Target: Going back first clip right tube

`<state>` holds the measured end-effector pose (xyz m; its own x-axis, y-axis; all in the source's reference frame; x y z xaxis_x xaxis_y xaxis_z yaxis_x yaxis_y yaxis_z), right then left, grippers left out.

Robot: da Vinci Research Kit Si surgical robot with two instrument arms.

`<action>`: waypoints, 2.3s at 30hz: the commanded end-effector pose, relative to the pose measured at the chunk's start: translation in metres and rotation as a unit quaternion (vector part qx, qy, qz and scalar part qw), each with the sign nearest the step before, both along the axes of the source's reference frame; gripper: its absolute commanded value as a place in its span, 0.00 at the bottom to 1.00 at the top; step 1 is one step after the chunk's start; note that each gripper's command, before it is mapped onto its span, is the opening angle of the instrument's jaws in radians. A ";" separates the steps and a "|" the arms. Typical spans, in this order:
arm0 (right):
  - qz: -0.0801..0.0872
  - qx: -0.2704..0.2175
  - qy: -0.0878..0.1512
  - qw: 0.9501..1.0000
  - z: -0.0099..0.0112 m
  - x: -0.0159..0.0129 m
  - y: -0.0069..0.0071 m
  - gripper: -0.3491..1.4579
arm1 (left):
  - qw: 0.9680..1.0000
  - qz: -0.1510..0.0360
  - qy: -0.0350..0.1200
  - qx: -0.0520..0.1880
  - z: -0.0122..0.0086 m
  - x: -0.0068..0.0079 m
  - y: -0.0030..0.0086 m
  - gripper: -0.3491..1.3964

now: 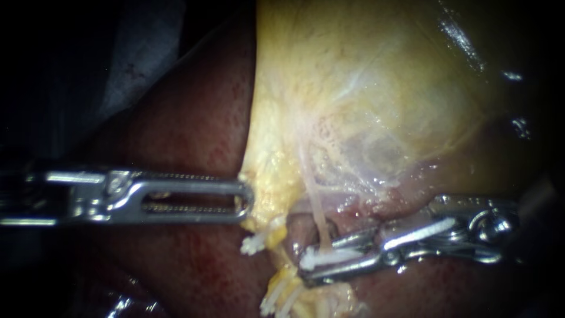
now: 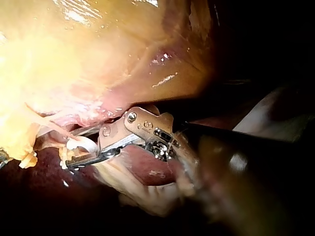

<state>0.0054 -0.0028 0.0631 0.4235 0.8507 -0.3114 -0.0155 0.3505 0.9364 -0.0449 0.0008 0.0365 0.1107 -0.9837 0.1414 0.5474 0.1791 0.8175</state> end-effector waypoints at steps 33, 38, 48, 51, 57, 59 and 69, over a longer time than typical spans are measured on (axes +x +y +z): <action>-0.010 -0.091 0.037 0.995 0.0000 0.0003 0.0002 0.48 | 1.000 0.000 0.000 0.000 0.0000 0.0000 0.0000 0.00; -0.010 -0.093 0.037 0.995 0.0003 0.0009 -0.0001 0.49 | 1.000 0.000 0.000 0.000 0.0000 0.0000 0.0000 0.00; -0.011 -0.108 0.041 0.993 0.0006 0.0018 -0.0004 0.51 | 1.000 0.000 0.000 0.000 0.0000 0.0000 0.0000 0.00; -0.012 -0.119 0.045 0.992 0.0007 0.0019 -0.0003 0.52 | 1.000 0.000 0.000 0.000 0.0001 0.0000 0.0000 0.00; -0.021 -0.164 0.064 0.984 0.0007 0.0023 -0.0004 0.52 | 1.000 0.000 0.000 0.000 0.0001 0.0000 0.0000 0.00; -0.025 -0.185 0.073 0.980 0.0006 0.0022 -0.0005 0.52 | 1.000 0.000 0.000 0.000 0.0001 0.0000 0.0000 0.00; -0.062 -0.257 0.126 0.956 -0.0002 0.0011 -0.0010 0.52 | 1.000 0.000 0.000 0.000 0.0001 0.0000 0.0000 0.00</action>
